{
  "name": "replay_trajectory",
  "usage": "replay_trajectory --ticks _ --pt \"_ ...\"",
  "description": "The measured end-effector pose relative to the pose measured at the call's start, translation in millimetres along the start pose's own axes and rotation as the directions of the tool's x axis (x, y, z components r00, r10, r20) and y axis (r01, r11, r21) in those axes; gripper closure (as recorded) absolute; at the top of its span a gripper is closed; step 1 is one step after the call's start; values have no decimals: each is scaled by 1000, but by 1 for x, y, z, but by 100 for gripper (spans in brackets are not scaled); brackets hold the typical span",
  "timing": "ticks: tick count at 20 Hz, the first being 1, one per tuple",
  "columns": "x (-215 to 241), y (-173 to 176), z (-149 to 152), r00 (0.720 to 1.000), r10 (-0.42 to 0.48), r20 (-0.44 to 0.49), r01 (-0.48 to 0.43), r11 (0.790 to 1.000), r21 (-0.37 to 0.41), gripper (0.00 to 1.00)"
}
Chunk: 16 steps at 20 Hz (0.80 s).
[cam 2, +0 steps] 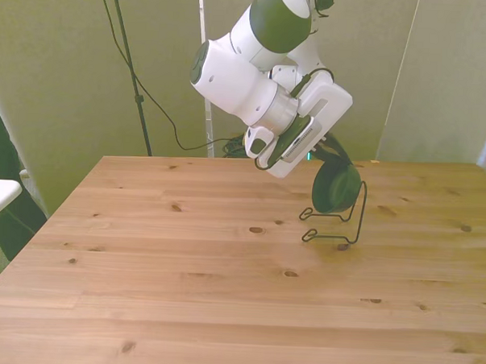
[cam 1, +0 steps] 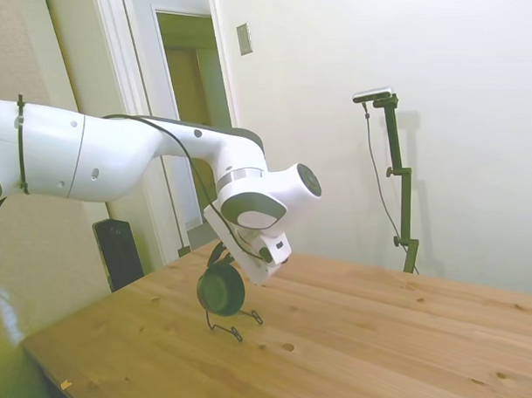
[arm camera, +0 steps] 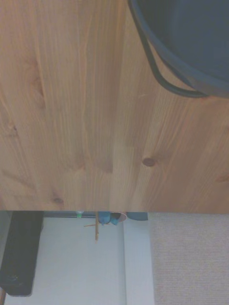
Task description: Load the bowl
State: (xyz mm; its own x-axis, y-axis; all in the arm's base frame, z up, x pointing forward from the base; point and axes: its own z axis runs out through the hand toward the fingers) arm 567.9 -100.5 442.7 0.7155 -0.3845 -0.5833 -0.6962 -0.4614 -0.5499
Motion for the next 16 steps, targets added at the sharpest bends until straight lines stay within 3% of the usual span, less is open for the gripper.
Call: replay_trajectory --ticks 16 --pt "23 16 6 999 42 3 -42 999 0 100"
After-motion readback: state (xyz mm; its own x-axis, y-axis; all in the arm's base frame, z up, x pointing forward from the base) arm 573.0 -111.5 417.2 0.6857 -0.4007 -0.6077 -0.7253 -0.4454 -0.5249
